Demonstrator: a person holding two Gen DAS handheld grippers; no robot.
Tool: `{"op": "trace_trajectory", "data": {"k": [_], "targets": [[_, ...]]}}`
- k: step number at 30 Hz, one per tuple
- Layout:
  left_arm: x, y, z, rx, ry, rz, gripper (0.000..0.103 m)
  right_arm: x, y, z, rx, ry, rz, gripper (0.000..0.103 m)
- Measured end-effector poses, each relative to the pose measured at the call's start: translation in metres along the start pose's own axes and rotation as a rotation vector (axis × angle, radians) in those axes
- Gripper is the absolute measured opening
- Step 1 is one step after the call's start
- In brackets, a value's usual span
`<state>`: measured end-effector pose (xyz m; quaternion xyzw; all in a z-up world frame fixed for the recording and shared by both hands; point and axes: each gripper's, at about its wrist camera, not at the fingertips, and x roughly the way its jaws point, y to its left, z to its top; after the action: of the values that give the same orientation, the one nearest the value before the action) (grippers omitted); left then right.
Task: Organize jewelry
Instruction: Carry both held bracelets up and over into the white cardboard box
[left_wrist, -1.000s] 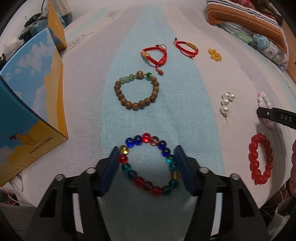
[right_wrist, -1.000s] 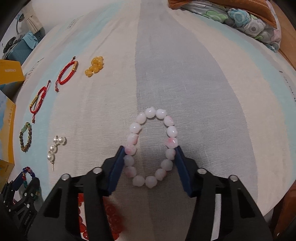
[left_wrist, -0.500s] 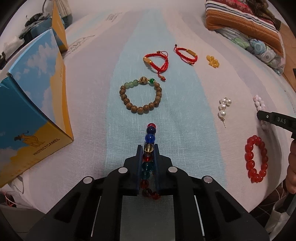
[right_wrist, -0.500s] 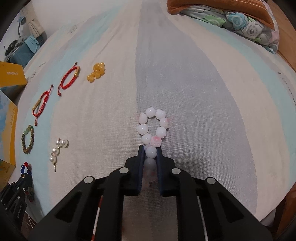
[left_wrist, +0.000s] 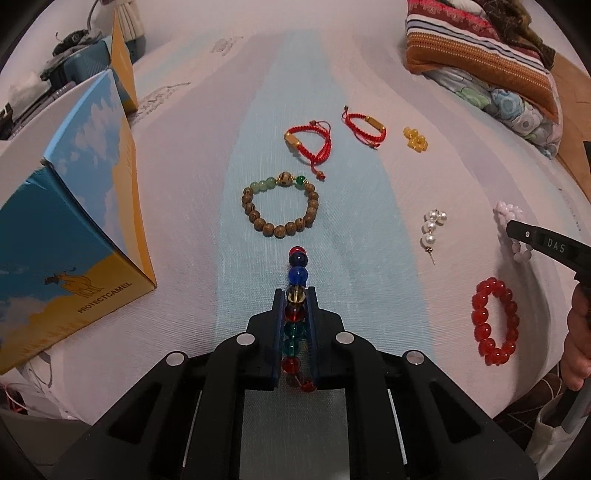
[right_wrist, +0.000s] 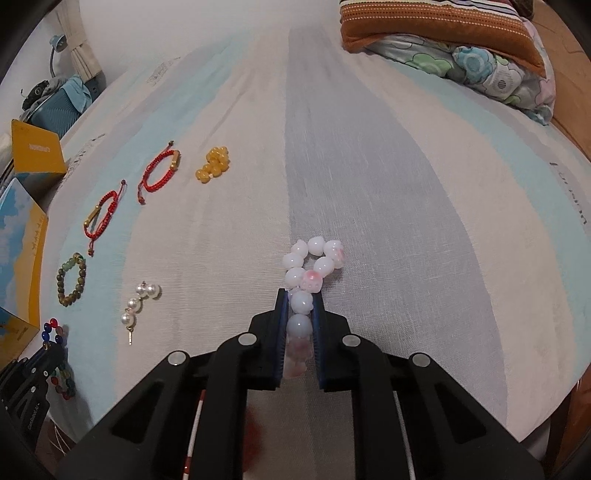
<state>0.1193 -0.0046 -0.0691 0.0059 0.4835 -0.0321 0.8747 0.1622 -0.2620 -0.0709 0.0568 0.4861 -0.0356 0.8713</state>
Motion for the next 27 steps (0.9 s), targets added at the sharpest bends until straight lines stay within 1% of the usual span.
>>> {"op": "trace_trajectory", "data": {"k": [2,4,11,15,23,27], "targets": [[-0.004,-0.001,0.0,0.002,-0.008,-0.008,0.009,-0.004,0.001,0.0,0.002,-0.009,0.0,0.012],[-0.009,-0.003,0.001,0.007,-0.011,-0.038,0.009,-0.008,0.001,0.0,0.001,-0.016,0.0,0.012],[-0.017,-0.005,0.003,0.013,-0.015,-0.042,0.009,-0.02,0.004,-0.002,0.007,-0.038,-0.001,0.012],[-0.024,-0.004,0.008,0.01,-0.022,-0.058,0.009,-0.03,0.005,-0.002,0.007,-0.053,-0.002,0.012],[-0.036,0.001,0.008,-0.007,-0.034,-0.054,0.009,-0.045,0.01,0.0,0.003,-0.069,-0.017,0.012],[-0.044,0.003,0.012,-0.008,-0.045,-0.044,0.009,-0.052,0.017,0.0,-0.005,-0.08,-0.023,0.012]]}}
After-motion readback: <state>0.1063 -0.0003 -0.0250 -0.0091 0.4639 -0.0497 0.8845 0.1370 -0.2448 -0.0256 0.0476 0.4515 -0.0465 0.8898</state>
